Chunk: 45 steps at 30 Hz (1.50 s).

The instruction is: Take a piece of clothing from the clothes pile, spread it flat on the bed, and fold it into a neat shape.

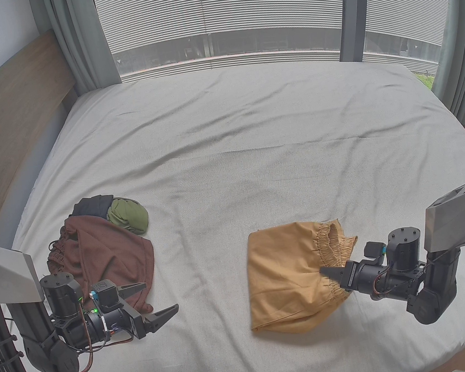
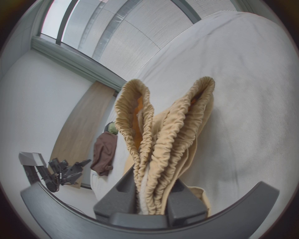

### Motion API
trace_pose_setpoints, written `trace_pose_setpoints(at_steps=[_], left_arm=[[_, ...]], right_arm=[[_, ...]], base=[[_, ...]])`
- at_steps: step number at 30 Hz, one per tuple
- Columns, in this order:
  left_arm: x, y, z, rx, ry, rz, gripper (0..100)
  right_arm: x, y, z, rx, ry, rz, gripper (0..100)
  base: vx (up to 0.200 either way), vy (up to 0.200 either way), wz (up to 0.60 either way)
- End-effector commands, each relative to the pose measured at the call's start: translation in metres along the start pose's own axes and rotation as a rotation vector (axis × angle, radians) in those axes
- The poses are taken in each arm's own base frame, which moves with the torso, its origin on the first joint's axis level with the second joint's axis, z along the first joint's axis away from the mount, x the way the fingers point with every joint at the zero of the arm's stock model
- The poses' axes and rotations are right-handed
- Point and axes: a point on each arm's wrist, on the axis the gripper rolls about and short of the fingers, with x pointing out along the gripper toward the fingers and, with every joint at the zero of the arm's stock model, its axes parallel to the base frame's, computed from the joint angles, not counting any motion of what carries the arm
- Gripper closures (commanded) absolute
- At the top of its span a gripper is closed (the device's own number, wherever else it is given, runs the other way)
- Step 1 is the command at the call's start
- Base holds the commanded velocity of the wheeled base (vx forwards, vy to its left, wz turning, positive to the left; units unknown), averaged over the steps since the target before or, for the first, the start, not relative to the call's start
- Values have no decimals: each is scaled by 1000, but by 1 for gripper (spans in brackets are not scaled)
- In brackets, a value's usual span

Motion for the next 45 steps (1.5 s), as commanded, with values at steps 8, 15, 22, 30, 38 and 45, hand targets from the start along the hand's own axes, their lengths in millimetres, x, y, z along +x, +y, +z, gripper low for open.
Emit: trace_pose_setpoints(at_steps=[8, 15, 22, 30, 38, 45], left_arm=[[-1, -2, 3, 7, -10, -3, 0], [-1, -2, 3, 7, -10, -5, 0], [-1, -2, 3, 3, -8, -3, 0], [-1, -2, 1, 0, -3, -6, 0], [0, -1, 0, -4, 2, -5, 0], [0, 0, -2, -11, 8, -8, 0]], right_arm=[[-17, 56, 32, -90, -77, 220, 100], [-11, 67, 43, -114, -120, 267, 100], [-1, 76, 61, -146, -165, 343, 100], [17, 86, 78, -147, -169, 389, 100], [47, 87, 97, -136, -164, 376, 100], [70, 86, 109, -134, -161, 368, 100]], base=[[0, 0, 0], [0, 0, 0], [0, 0, 0], [0, 0, 0], [0, 0, 0], [0, 0, 0]])
